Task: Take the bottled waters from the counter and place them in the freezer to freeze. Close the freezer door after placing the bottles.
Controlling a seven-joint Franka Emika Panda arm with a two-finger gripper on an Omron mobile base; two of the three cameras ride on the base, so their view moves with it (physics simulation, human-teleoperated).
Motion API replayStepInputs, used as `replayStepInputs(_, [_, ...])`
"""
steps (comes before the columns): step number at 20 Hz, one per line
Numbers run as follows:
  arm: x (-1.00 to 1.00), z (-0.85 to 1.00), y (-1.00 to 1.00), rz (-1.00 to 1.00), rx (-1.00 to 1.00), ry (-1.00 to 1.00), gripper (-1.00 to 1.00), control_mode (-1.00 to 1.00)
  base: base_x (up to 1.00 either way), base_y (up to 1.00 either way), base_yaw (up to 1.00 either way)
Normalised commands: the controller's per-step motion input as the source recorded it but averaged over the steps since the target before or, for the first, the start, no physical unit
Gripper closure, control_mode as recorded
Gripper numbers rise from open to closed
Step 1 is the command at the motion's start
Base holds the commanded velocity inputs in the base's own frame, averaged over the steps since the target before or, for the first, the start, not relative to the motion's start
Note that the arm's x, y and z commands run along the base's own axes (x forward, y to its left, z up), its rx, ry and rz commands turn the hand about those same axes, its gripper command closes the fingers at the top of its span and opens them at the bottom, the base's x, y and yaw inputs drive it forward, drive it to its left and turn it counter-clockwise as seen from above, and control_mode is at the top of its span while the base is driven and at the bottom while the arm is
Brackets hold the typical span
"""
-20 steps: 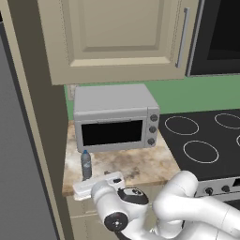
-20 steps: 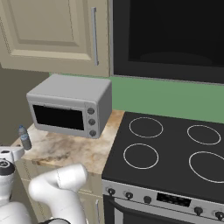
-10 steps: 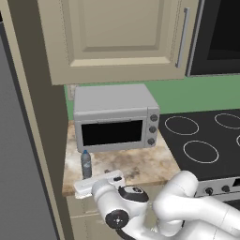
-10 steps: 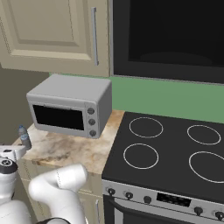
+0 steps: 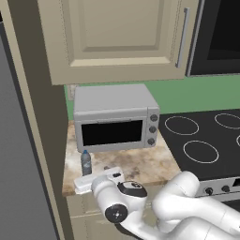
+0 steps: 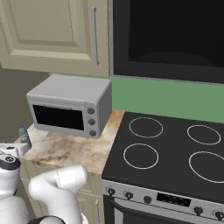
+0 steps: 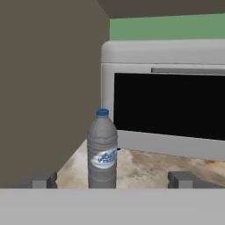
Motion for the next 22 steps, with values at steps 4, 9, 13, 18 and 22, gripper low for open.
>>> replayStepInputs(4, [0.15, 0.0, 0.0, 0.0, 0.0, 0.0, -1.0, -1.0, 0.0, 0.0, 0.0])
replayStepInputs(9, [0.14, 0.0, 0.0, 0.0, 0.0, 0.0, -1.0, -1.0, 0.0, 0.0, 0.0])
replayStepInputs(13, [0.14, 0.0, 0.04, 0.0, 0.0, 0.0, -1.0, -1.0, 0.0, 0.0, 0.0])
replayStepInputs(18, [0.15, 0.0, 0.06, 0.0, 0.0, 0.0, -1.0, -1.0, 0.0, 0.0, 0.0])
replayStepInputs(22, [0.13, 0.0, 0.04, 0.0, 0.0, 0.0, -1.0, -1.0, 0.0, 0.0, 0.0])
